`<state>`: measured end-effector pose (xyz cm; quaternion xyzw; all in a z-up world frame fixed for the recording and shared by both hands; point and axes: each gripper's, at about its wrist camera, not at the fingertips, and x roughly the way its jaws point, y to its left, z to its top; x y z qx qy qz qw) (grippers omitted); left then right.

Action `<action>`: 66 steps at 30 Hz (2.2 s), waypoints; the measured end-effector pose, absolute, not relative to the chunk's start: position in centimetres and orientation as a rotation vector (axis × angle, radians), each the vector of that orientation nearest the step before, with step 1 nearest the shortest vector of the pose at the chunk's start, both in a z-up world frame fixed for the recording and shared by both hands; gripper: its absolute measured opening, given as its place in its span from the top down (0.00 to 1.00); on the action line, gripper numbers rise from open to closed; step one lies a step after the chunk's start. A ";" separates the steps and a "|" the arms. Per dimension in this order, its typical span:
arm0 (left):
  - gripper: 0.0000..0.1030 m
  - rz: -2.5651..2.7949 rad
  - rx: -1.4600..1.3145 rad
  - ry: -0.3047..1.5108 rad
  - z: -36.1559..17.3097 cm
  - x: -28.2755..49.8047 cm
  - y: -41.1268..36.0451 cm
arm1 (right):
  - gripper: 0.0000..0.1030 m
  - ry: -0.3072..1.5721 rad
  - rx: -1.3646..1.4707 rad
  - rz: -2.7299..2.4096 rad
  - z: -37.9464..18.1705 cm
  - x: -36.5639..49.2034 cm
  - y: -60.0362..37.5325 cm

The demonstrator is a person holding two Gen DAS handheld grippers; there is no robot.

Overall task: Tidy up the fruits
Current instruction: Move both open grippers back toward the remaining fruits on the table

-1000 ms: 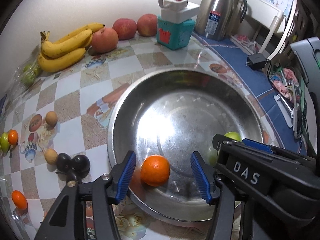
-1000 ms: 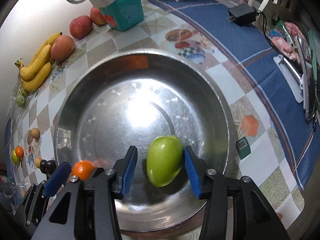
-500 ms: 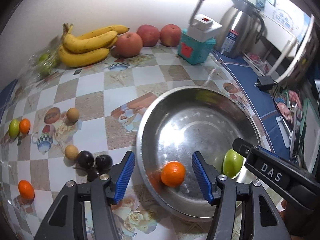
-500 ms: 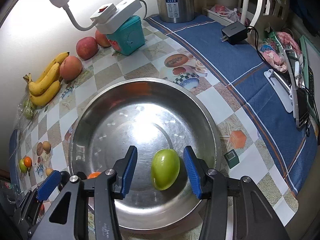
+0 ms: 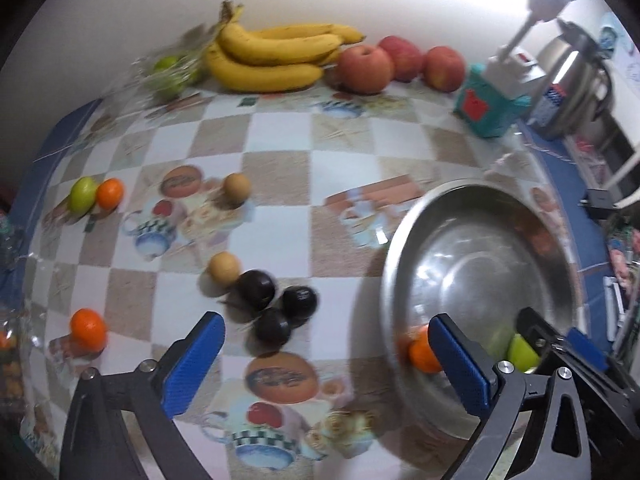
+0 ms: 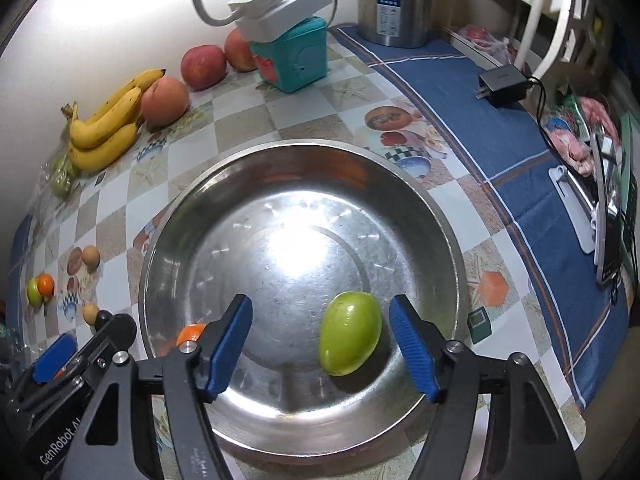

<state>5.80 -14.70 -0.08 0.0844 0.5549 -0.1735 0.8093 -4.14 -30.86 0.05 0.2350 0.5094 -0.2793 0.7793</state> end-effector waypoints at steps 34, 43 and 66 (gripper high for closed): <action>0.00 -0.258 0.221 1.169 -0.9 6.5 -13.1 | 0.02 1.104 0.472 -0.625 -0.4 -3.9 -30.7; 0.00 -0.266 0.173 1.162 -0.1 6.9 -12.0 | 0.02 1.093 0.457 -0.624 -0.1 -3.9 -30.6; 0.00 -0.245 0.091 1.112 1.9 9.5 -4.1 | 0.02 1.043 0.527 -0.516 1.1 -2.8 -28.6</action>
